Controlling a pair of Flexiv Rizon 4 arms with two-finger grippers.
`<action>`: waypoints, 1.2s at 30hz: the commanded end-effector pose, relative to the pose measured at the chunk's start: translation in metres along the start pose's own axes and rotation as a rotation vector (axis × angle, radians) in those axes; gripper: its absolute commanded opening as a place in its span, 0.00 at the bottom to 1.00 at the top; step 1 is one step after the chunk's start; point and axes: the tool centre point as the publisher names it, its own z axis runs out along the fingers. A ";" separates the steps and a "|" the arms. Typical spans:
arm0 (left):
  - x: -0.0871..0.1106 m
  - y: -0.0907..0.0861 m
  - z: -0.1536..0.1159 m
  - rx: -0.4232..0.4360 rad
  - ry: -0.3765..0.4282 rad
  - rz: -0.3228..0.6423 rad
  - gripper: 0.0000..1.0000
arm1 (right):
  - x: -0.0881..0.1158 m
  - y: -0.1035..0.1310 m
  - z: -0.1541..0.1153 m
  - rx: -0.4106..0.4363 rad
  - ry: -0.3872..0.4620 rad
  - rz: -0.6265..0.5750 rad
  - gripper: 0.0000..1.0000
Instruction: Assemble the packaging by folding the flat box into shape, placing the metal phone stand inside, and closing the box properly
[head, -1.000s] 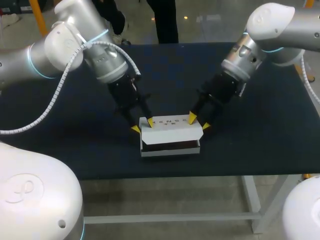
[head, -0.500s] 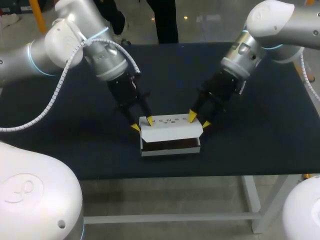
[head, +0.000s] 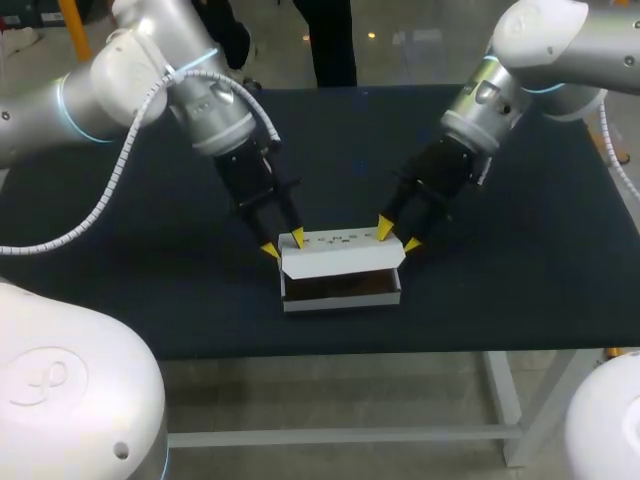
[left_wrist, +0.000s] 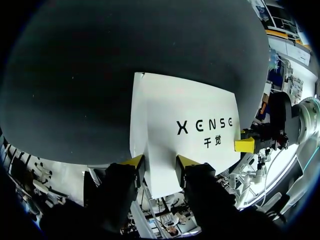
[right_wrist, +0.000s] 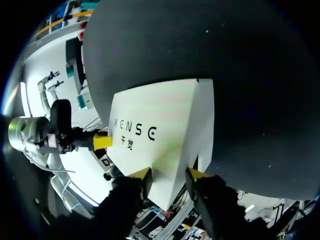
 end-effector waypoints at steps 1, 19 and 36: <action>0.005 -0.006 -0.001 -0.017 -0.011 -0.001 0.42 | 0.003 0.005 -0.001 0.017 0.001 0.002 0.49; 0.007 -0.003 -0.004 -0.054 -0.017 -0.001 0.40 | 0.005 0.002 -0.004 0.028 0.011 0.003 0.48; 0.007 -0.002 -0.003 -0.128 -0.023 0.001 0.39 | 0.005 0.004 -0.004 0.074 0.035 0.007 0.48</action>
